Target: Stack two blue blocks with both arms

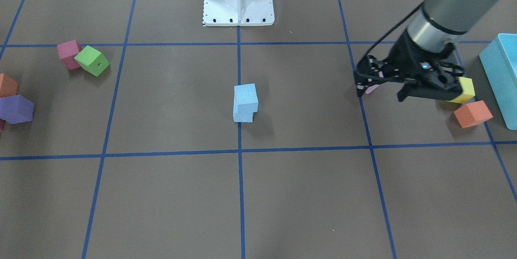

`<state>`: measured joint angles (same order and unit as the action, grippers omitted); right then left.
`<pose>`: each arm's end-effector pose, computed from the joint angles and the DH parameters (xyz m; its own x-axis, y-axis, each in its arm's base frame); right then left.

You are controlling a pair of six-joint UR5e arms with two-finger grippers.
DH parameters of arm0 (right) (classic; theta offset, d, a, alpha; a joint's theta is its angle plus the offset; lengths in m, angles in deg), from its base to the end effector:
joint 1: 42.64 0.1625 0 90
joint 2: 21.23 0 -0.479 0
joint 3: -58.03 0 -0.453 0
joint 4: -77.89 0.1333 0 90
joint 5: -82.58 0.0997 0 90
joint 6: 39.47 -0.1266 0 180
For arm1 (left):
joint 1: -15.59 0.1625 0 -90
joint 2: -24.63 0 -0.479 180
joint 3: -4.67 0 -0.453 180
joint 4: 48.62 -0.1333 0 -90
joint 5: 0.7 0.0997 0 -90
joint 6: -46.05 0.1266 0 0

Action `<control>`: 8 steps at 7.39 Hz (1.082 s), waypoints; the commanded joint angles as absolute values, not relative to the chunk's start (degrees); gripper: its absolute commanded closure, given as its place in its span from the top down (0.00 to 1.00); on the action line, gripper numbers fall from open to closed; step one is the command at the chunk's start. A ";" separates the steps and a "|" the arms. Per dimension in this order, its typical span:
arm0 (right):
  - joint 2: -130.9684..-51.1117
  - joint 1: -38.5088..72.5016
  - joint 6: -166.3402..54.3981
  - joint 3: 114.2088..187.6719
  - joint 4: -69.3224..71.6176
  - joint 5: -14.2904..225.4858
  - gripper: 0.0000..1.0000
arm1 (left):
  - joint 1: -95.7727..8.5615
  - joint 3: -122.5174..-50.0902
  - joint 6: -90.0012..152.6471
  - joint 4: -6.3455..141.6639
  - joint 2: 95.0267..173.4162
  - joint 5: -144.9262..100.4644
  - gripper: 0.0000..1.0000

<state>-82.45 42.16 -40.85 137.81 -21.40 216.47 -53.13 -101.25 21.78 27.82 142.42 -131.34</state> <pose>-0.0247 -0.7741 0.5121 0.7095 -0.1528 0.6879 0.0724 0.9868 0.1446 0.2013 -0.6570 0.3062 0.6654 0.1977 -0.7199 -0.0443 0.9730 0.2264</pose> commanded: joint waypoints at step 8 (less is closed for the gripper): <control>-88.87 41.65 -42.19 149.20 -22.03 217.40 1.00 | -77.38 -78.14 66.79 33.28 134.40 -138.51 0.98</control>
<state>-84.63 41.64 -41.59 142.67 -21.53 217.52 -75.66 -80.72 64.52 31.21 134.54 -138.52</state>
